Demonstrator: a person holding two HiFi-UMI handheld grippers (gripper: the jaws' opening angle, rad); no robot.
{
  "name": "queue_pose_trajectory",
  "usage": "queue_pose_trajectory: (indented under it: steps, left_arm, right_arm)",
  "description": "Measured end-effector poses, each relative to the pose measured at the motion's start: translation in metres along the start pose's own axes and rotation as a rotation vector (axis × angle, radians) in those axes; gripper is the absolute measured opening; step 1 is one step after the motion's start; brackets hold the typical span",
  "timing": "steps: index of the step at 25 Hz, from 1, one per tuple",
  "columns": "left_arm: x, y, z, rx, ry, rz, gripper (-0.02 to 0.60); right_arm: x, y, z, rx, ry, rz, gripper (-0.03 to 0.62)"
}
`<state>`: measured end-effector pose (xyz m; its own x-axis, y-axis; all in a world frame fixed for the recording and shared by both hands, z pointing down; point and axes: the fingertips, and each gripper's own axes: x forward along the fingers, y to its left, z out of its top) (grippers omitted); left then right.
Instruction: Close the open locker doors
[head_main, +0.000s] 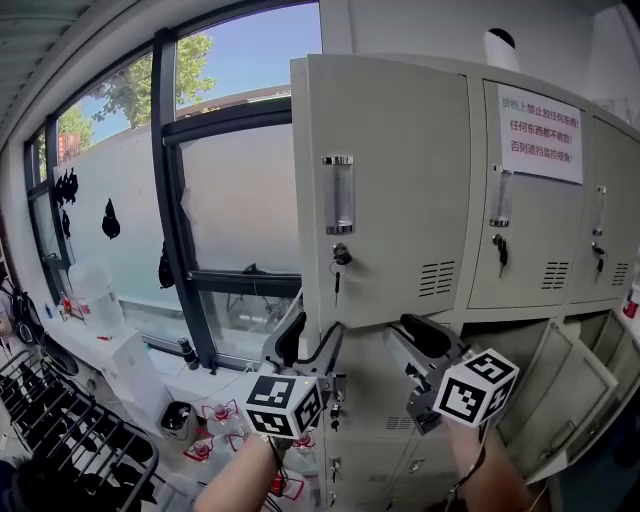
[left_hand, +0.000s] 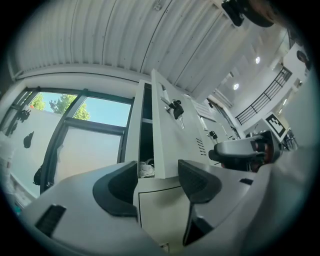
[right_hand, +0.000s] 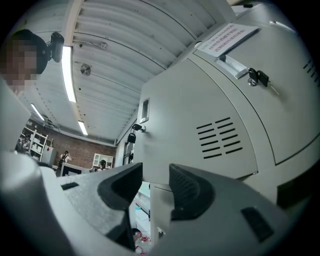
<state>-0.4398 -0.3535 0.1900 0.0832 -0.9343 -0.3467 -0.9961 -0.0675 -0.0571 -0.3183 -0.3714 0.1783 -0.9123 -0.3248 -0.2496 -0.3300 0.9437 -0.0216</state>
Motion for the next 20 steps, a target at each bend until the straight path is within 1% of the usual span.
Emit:
queue_pose_trajectory:
  steps: [11, 20]
  left_arm:
    - [0.021, 0.033, -0.013, -0.014, 0.020, 0.035, 0.247]
    - [0.034, 0.041, -0.020, 0.003, 0.037, 0.042, 0.244]
  right_arm:
    - [0.014, -0.008, -0.005, -0.008, -0.004, -0.025, 0.162]
    - [0.015, -0.014, -0.005, -0.015, -0.010, -0.049, 0.162]
